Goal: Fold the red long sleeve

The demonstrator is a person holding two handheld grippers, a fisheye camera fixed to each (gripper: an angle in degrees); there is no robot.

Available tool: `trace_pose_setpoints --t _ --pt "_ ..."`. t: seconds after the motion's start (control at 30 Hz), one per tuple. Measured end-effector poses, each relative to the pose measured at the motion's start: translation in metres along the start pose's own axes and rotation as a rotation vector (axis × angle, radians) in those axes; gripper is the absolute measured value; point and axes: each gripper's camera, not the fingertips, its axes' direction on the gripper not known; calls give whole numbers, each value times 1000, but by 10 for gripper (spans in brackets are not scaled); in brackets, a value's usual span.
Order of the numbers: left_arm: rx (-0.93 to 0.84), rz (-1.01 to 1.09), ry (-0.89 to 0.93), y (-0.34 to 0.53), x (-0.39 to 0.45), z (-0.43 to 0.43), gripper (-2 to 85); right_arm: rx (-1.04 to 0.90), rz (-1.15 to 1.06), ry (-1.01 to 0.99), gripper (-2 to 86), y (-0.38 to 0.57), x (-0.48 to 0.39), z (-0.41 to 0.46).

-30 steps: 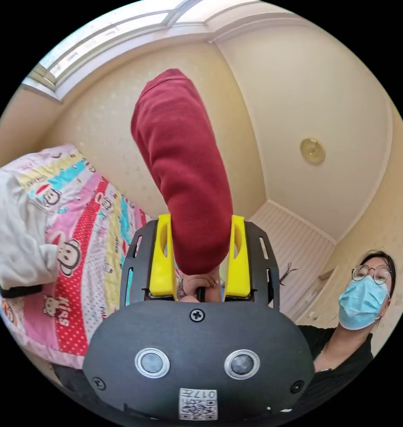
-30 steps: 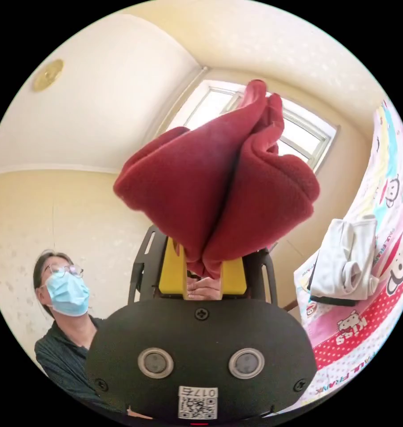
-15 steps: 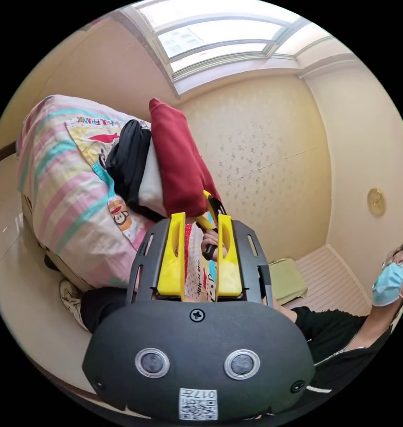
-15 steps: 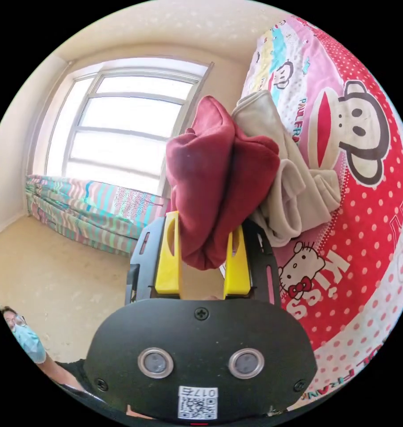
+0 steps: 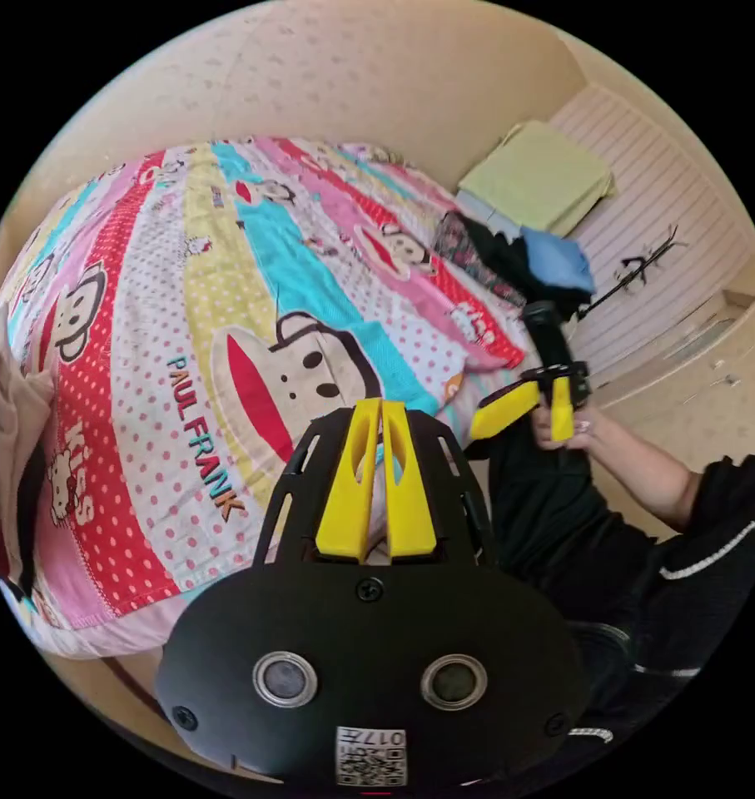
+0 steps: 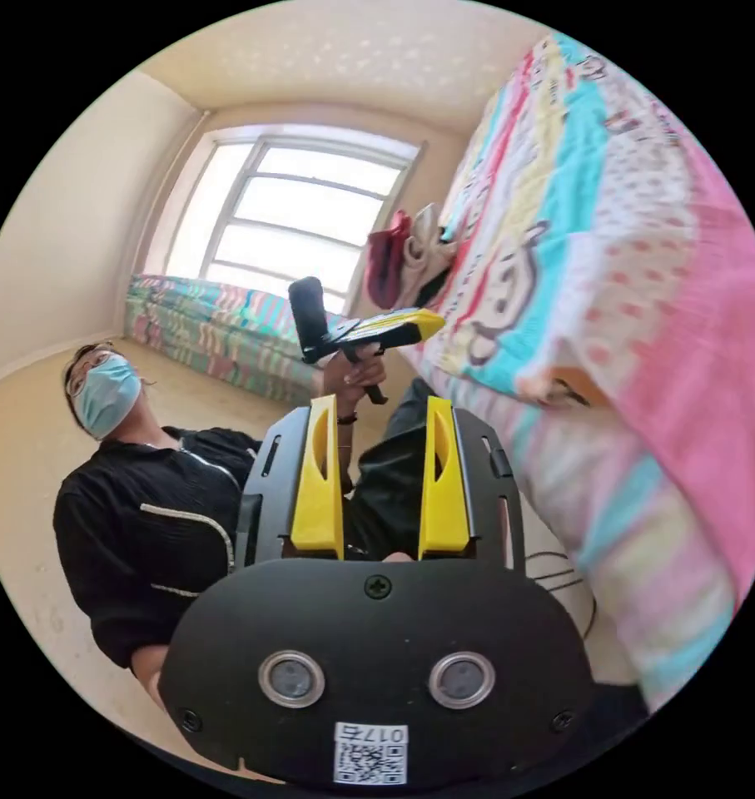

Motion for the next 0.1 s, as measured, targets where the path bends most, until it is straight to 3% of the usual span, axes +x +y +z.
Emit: trace_pose_setpoints --t 0.1 --pt "-58 50 -215 -29 47 64 -7 379 60 284 171 38 -18 -120"
